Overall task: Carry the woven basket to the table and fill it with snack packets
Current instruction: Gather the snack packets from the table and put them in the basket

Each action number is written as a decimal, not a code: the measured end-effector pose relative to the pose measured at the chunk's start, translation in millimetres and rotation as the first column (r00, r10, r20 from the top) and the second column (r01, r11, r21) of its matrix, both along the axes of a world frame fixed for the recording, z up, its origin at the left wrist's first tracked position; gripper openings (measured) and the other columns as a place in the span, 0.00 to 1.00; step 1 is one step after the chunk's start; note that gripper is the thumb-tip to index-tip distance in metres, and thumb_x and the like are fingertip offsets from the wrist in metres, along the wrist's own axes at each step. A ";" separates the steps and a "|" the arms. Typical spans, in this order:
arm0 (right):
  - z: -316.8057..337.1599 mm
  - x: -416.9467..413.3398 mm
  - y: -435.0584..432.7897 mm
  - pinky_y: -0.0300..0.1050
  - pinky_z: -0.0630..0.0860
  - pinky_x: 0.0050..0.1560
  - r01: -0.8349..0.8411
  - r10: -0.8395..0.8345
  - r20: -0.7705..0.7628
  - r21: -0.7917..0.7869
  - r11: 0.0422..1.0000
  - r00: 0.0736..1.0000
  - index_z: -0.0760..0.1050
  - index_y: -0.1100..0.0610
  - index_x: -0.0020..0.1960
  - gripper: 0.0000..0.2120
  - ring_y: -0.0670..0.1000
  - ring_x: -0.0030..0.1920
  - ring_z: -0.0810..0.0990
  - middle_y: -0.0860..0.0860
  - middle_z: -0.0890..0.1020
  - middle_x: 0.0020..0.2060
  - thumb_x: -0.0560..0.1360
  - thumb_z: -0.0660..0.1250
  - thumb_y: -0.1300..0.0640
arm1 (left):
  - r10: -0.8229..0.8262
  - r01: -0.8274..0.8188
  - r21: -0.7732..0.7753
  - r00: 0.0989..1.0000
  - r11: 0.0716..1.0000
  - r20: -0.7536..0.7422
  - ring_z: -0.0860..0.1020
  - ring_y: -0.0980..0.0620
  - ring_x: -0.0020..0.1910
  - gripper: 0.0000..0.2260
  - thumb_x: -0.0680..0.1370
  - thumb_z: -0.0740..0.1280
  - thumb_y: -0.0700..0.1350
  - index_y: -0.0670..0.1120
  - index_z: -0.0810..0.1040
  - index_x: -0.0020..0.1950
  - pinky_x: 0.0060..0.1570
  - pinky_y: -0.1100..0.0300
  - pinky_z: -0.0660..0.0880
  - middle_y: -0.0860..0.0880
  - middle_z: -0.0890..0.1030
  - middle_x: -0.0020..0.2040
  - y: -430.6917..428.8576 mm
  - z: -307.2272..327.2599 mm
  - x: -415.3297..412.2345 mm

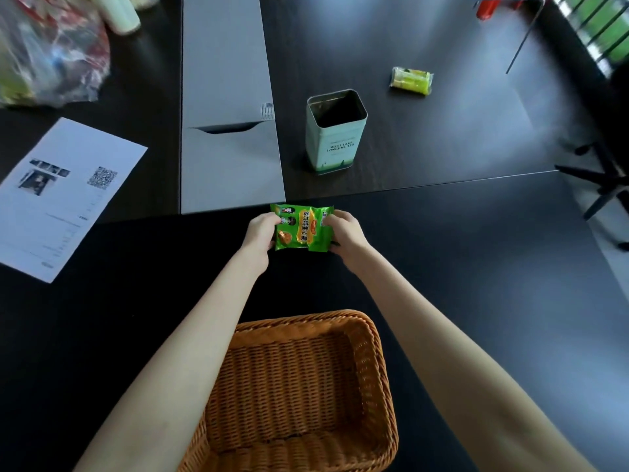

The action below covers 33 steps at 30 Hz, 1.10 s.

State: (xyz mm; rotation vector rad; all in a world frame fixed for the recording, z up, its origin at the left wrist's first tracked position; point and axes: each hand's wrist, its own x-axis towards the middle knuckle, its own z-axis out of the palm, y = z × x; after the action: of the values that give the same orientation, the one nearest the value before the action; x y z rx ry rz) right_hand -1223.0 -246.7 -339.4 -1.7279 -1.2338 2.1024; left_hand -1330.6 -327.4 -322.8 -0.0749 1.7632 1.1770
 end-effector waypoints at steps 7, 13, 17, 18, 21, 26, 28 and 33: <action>24.7 9.3 -5.5 0.59 0.76 0.60 -0.033 0.032 0.006 0.158 0.987 0.999 0.65 0.54 0.70 0.26 0.56 0.60 0.78 0.56 0.75 0.64 0.72 0.61 0.57 | 0.081 -0.084 0.089 0.996 0.993 0.036 0.76 0.53 0.40 0.10 0.79 0.56 0.38 0.44 0.73 0.56 0.44 0.60 0.74 0.44 0.78 0.50 -11.3 17.9 14.8; 66.7 27.2 -31.8 0.59 0.76 0.60 -0.073 0.086 -0.036 0.274 0.959 0.996 0.64 0.54 0.69 0.24 0.56 0.60 0.78 0.57 0.75 0.63 0.74 0.61 0.57 | 0.117 -0.111 0.210 0.993 0.971 -0.018 0.77 0.53 0.42 0.13 0.80 0.56 0.39 0.43 0.73 0.62 0.43 0.61 0.73 0.44 0.79 0.49 -41.4 58.9 29.6; 92.7 42.7 -63.2 0.60 0.76 0.59 -0.068 0.097 -0.077 0.312 0.948 0.992 0.64 0.54 0.69 0.24 0.57 0.59 0.78 0.58 0.75 0.63 0.74 0.61 0.57 | 0.123 -0.098 0.263 0.989 0.960 -0.078 0.77 0.50 0.50 0.17 0.80 0.56 0.40 0.40 0.70 0.68 0.47 0.63 0.73 0.42 0.78 0.58 -76.9 89.5 43.7; 99.1 47.0 -72.6 0.60 0.76 0.60 -0.070 0.102 -0.083 0.322 0.944 0.991 0.64 0.54 0.69 0.24 0.57 0.59 0.78 0.58 0.75 0.63 0.74 0.61 0.58 | 0.124 -0.094 0.278 0.988 0.956 -0.090 0.77 0.49 0.53 0.17 0.80 0.56 0.40 0.40 0.70 0.68 0.48 0.63 0.73 0.42 0.77 0.58 -87.9 96.8 48.4; 116.1 62.1 -103.7 0.58 0.76 0.60 -0.066 0.109 -0.106 0.342 0.937 0.988 0.63 0.56 0.70 0.23 0.55 0.59 0.78 0.57 0.74 0.63 0.75 0.61 0.58 | 0.129 -0.088 0.316 0.985 0.945 -0.113 0.75 0.49 0.54 0.17 0.81 0.55 0.40 0.41 0.70 0.69 0.47 0.63 0.73 0.44 0.76 0.56 -124.8 116.1 65.6; 132.8 96.4 -173.0 0.58 0.77 0.60 -0.074 0.124 -0.111 0.379 0.923 0.986 0.63 0.57 0.71 0.23 0.55 0.60 0.77 0.57 0.73 0.64 0.76 0.61 0.59 | 0.101 -0.047 0.332 0.984 0.942 -0.149 0.76 0.51 0.50 0.16 0.80 0.55 0.40 0.41 0.70 0.68 0.47 0.61 0.73 0.44 0.76 0.56 -198.4 131.6 98.0; 134.1 112.5 -201.2 0.56 0.78 0.57 -0.059 0.108 -0.121 0.353 0.934 0.987 0.63 0.57 0.70 0.23 0.56 0.58 0.78 0.57 0.73 0.64 0.76 0.61 0.59 | 0.081 -0.025 0.329 0.985 0.944 -0.155 0.76 0.53 0.47 0.16 0.80 0.56 0.41 0.41 0.71 0.67 0.45 0.61 0.74 0.44 0.77 0.54 -227.1 133.4 112.8; 130.9 154.9 -266.7 0.50 0.81 0.47 -0.046 0.094 -0.138 0.317 0.947 0.986 0.65 0.57 0.68 0.21 0.51 0.48 0.80 0.56 0.76 0.58 0.76 0.61 0.59 | 0.054 -0.006 0.316 0.988 0.949 -0.145 0.75 0.54 0.45 0.11 0.80 0.56 0.40 0.43 0.73 0.60 0.43 0.61 0.72 0.44 0.76 0.54 -297.1 133.0 152.7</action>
State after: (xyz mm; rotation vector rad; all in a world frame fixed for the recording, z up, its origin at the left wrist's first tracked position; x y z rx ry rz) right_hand -1068.0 -513.4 -208.6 -1.3815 -1.5057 1.9048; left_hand -1178.0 -624.5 -189.9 0.1840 1.6856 1.5071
